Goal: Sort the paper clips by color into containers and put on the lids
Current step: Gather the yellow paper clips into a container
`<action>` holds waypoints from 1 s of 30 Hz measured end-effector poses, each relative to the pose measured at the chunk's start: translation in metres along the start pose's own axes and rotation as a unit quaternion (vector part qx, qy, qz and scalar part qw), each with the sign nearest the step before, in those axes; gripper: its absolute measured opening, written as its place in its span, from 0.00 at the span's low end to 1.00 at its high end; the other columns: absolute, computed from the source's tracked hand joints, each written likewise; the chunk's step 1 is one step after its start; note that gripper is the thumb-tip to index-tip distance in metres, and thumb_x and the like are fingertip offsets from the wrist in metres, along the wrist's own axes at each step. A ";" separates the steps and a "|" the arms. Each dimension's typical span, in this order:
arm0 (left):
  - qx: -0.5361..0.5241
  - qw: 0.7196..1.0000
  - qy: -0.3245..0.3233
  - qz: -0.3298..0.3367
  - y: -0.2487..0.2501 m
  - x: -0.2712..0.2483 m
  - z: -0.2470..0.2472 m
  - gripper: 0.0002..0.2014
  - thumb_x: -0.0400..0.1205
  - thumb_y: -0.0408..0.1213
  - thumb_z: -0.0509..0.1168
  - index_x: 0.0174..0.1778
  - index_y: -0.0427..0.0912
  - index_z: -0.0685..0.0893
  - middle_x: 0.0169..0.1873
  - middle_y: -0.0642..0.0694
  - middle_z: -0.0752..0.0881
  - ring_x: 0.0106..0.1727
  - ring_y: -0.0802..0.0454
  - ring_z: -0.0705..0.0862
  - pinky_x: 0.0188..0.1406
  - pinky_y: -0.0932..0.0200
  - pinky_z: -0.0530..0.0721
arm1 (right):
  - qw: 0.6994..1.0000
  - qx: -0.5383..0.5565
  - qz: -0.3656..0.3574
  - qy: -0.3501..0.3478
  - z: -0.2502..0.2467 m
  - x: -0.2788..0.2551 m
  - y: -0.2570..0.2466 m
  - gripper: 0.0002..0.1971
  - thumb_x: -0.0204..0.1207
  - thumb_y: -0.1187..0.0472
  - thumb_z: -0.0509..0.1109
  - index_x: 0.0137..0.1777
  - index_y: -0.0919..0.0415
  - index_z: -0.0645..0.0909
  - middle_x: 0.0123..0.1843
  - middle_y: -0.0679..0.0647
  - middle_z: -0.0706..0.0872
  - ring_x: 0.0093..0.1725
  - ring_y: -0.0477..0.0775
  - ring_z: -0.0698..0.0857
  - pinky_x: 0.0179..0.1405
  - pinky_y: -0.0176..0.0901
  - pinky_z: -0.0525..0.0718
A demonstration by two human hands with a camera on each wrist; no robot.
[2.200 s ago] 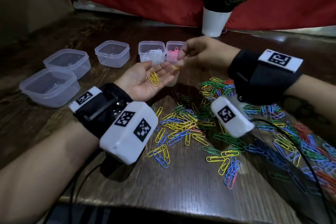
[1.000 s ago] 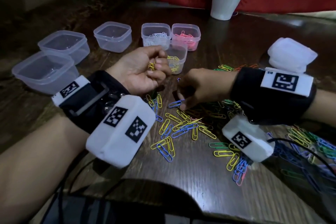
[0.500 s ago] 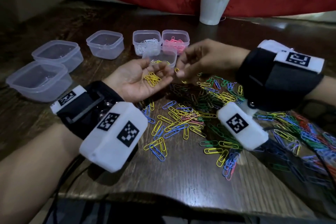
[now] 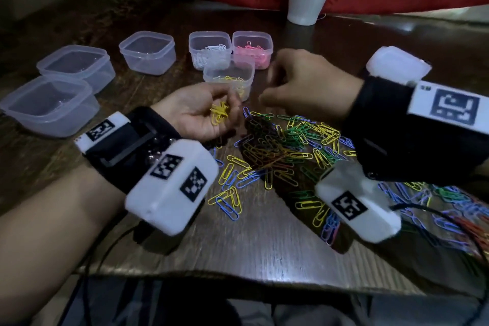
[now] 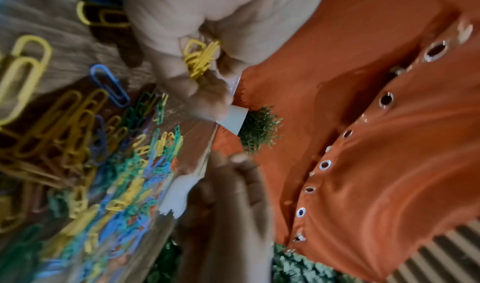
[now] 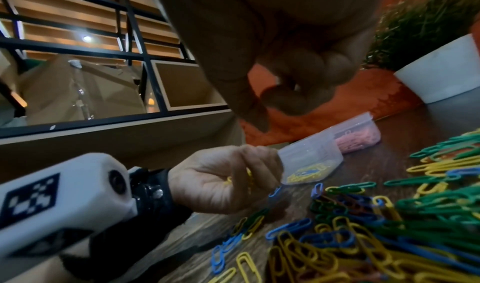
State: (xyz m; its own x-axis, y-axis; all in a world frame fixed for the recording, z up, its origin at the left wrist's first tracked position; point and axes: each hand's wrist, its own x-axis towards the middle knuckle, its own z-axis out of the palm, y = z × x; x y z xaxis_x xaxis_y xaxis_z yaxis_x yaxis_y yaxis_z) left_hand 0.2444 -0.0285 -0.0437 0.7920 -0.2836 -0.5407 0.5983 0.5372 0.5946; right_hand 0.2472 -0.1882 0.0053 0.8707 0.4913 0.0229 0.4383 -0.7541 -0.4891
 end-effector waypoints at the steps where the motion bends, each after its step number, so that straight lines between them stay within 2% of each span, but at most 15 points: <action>1: -0.034 0.999 -0.036 -0.010 0.005 -0.003 -0.003 0.11 0.64 0.23 0.70 0.22 0.35 0.75 0.16 0.47 0.75 0.15 0.54 0.78 0.10 0.64 0.78 | 1.000 -0.006 0.017 -0.020 0.001 -0.002 0.001 0.09 0.72 0.57 0.71 0.37 0.57 0.75 0.33 0.52 0.79 0.32 0.50 0.78 0.22 0.29 0.72; 3: -0.093 0.991 -0.095 -0.005 0.012 -0.006 -0.010 0.16 0.53 0.14 0.73 0.21 0.34 0.74 0.15 0.44 0.73 0.14 0.51 0.76 0.08 0.65 0.76 | 0.994 -0.055 0.037 -0.090 0.011 -0.009 0.001 0.12 0.69 0.52 0.75 0.40 0.58 0.77 0.33 0.51 0.77 0.36 0.51 0.79 0.22 0.33 0.72; 5: -0.105 0.988 -0.109 0.017 0.013 -0.007 -0.011 0.16 0.52 0.14 0.71 0.21 0.35 0.72 0.14 0.45 0.71 0.13 0.52 0.74 0.07 0.67 0.72 | 0.983 -0.115 0.037 -0.142 0.026 -0.015 0.000 0.21 0.64 0.44 0.78 0.47 0.58 0.79 0.38 0.54 0.76 0.43 0.53 0.78 0.29 0.37 0.70; 8: -0.050 0.995 -0.068 0.048 0.008 -0.010 -0.002 0.11 0.57 0.22 0.65 0.18 0.38 0.69 0.13 0.49 0.67 0.12 0.58 0.70 0.06 0.70 0.68 | 0.980 -0.148 0.012 -0.130 0.037 -0.016 -0.001 0.20 0.67 0.48 0.77 0.51 0.62 0.80 0.44 0.59 0.80 0.48 0.59 0.81 0.38 0.38 0.74; 9: -0.032 0.997 -0.051 0.055 0.006 -0.009 0.000 0.11 0.61 0.25 0.63 0.17 0.39 0.69 0.13 0.50 0.67 0.12 0.59 0.69 0.07 0.72 0.67 | 0.981 -0.153 0.008 -0.120 0.039 -0.013 0.000 0.18 0.70 0.51 0.76 0.53 0.63 0.80 0.49 0.62 0.82 0.51 0.61 0.82 0.40 0.39 0.75; 11: -0.022 0.998 -0.021 0.060 0.003 -0.005 0.000 0.17 0.75 0.32 0.58 0.18 0.39 0.70 0.14 0.51 0.67 0.13 0.60 0.70 0.09 0.74 0.68 | 0.981 -0.155 0.007 -0.116 0.039 -0.008 0.001 0.18 0.72 0.54 0.74 0.56 0.65 0.79 0.56 0.64 0.83 0.55 0.63 0.82 0.40 0.39 0.74; 13: -0.036 0.997 -0.006 0.064 0.001 -0.001 -0.001 0.25 0.84 0.39 0.52 0.19 0.38 0.72 0.16 0.51 0.69 0.15 0.59 0.71 0.11 0.73 0.71 | 0.979 -0.154 0.015 -0.136 0.038 -0.005 -0.001 0.19 0.72 0.55 0.74 0.58 0.65 0.80 0.54 0.63 0.83 0.51 0.60 0.81 0.33 0.37 0.72; 14: -0.045 0.997 0.002 0.067 0.000 0.000 -0.001 0.26 0.86 0.41 0.51 0.20 0.37 0.73 0.17 0.50 0.70 0.15 0.59 0.73 0.12 0.71 0.74 | 0.977 -0.152 0.018 -0.147 0.036 -0.004 -0.003 0.19 0.71 0.56 0.75 0.58 0.65 0.81 0.50 0.61 0.82 0.47 0.57 0.79 0.27 0.36 0.69; 16: -0.066 0.995 0.014 0.074 0.001 0.000 0.000 0.25 0.87 0.42 0.50 0.24 0.36 0.74 0.17 0.48 0.73 0.16 0.56 0.76 0.14 0.69 0.77 | 0.975 -0.147 0.015 -0.164 0.035 -0.002 -0.003 0.18 0.70 0.56 0.76 0.56 0.65 0.83 0.44 0.56 0.78 0.44 0.52 0.76 0.25 0.31 0.66; 18: -0.083 0.993 0.026 0.082 0.003 -0.001 -0.001 0.23 0.88 0.41 0.50 0.27 0.37 0.73 0.17 0.47 0.75 0.17 0.54 0.78 0.15 0.66 0.80 | 0.976 -0.141 0.008 -0.166 0.035 0.000 0.000 0.16 0.70 0.56 0.75 0.54 0.65 0.84 0.42 0.55 0.78 0.44 0.52 0.76 0.25 0.32 0.67; 20: -0.091 0.991 0.039 0.091 0.003 -0.002 -0.001 0.22 0.88 0.41 0.51 0.29 0.37 0.73 0.17 0.47 0.76 0.17 0.53 0.79 0.16 0.65 0.81 | 0.977 -0.141 -0.001 -0.159 0.036 -0.001 0.002 0.14 0.70 0.56 0.74 0.51 0.64 0.83 0.43 0.55 0.77 0.44 0.53 0.76 0.26 0.37 0.69; 23: -0.091 0.989 0.053 0.100 0.002 -0.003 0.001 0.21 0.88 0.41 0.51 0.29 0.37 0.73 0.18 0.46 0.76 0.16 0.53 0.79 0.15 0.65 0.80 | 0.976 -0.156 -0.020 -0.148 0.037 -0.002 0.004 0.11 0.70 0.55 0.75 0.46 0.59 0.79 0.47 0.57 0.81 0.49 0.59 0.80 0.34 0.38 0.70; 27: -0.100 0.988 0.060 0.102 0.001 -0.004 0.002 0.20 0.87 0.41 0.52 0.31 0.37 0.73 0.19 0.47 0.76 0.16 0.53 0.78 0.15 0.65 0.80 | 0.977 -0.153 -0.041 -0.146 0.037 0.000 0.001 0.14 0.72 0.59 0.73 0.57 0.61 0.82 0.56 0.59 0.85 0.56 0.58 0.83 0.43 0.39 0.75; 30: -0.104 0.987 0.064 0.106 0.002 -0.003 0.002 0.19 0.87 0.41 0.52 0.32 0.37 0.73 0.19 0.47 0.75 0.16 0.54 0.78 0.15 0.66 0.79 | 0.973 -0.155 -0.057 -0.160 0.039 -0.001 -0.002 0.13 0.74 0.59 0.71 0.57 0.61 0.84 0.54 0.58 0.85 0.54 0.58 0.83 0.45 0.39 0.76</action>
State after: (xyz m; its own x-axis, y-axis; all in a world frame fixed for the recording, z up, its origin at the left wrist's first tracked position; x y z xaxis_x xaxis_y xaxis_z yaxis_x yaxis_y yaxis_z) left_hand 0.2430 -0.0278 -0.0398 0.8669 -0.0525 -0.4957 0.3723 0.7295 0.5738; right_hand 0.2371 -0.1702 -0.0276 0.7206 0.6525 -0.2345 0.6173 -0.7578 -0.2116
